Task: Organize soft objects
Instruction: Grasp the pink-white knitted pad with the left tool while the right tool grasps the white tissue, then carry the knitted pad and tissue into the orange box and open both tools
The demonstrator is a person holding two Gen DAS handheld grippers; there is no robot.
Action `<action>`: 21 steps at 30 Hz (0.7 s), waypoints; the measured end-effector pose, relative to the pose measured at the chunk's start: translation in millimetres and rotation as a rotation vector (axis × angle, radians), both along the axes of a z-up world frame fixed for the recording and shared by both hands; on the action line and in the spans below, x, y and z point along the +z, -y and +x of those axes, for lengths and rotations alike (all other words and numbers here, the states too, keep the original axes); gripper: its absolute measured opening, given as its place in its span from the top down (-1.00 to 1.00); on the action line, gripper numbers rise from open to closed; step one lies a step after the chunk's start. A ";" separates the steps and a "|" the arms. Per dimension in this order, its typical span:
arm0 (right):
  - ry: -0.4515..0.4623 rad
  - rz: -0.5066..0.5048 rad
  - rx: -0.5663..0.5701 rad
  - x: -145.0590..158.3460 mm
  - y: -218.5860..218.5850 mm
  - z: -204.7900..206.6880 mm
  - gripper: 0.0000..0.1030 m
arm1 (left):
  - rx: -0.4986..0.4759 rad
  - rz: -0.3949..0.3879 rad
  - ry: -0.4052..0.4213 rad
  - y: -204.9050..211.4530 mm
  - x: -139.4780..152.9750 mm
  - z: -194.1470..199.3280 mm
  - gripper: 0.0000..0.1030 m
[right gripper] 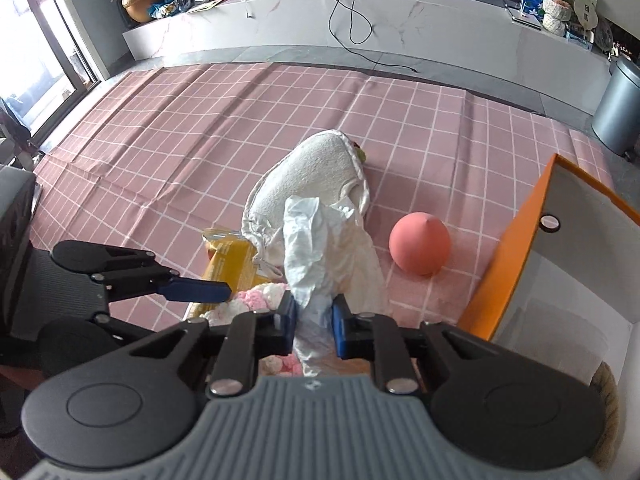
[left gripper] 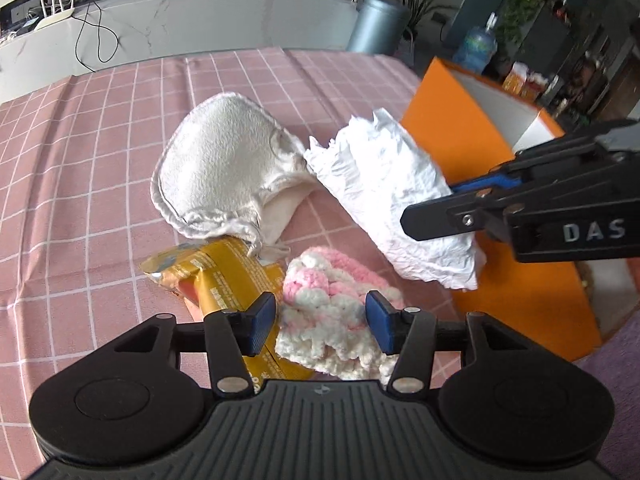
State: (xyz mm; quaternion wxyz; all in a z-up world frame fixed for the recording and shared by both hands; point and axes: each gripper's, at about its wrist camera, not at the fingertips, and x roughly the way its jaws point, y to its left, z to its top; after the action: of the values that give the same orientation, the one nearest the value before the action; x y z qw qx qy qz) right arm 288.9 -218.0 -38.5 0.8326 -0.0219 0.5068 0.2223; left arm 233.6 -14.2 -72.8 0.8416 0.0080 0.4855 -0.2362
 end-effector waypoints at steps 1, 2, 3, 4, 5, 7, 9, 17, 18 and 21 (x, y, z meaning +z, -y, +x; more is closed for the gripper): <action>-0.005 0.003 -0.002 -2.2 0.6 -0.4 0.67 | -0.011 0.014 0.008 3.5 -1.6 -2.1 -0.19; -0.008 0.005 -0.004 -4.6 0.9 -0.4 0.67 | -0.015 0.025 0.010 6.6 -2.8 -3.2 -0.19; -0.012 0.006 -0.006 -6.7 1.2 -0.4 0.67 | -0.019 0.031 0.014 9.2 -3.5 -4.4 -0.17; -0.015 0.009 -0.009 -8.8 1.7 -0.4 0.67 | -0.021 0.036 0.019 11.4 -4.2 -5.6 -0.05; -0.018 0.013 -0.011 -10.1 2.4 -0.7 0.67 | -0.026 0.038 0.024 12.9 -4.9 -6.9 0.07; -0.019 0.020 -0.016 -11.2 4.1 -1.8 0.67 | -0.028 0.049 0.041 14.7 -3.7 -9.8 0.22; -0.016 0.023 -0.017 -11.1 5.1 -3.4 0.67 | -0.016 0.036 0.046 13.6 -2.5 -12.7 0.29; 0.036 0.061 -0.017 6.1 8.8 -16.2 0.68 | 0.050 -0.008 0.116 4.7 23.7 -27.0 0.40; 0.049 0.071 -0.013 10.6 9.0 -18.9 0.68 | 0.063 -0.010 0.131 2.6 29.9 -28.6 0.40; 0.093 0.088 -0.006 26.9 9.1 -27.6 0.68 | 0.100 -0.009 0.185 -5.2 48.7 -33.7 0.40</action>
State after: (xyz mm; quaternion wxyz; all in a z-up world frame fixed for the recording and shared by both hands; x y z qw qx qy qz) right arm 261.3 -227.1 -11.6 0.8562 0.0059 0.4572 0.2407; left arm 199.9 -9.0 -24.1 0.8936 0.0017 0.4046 -0.1945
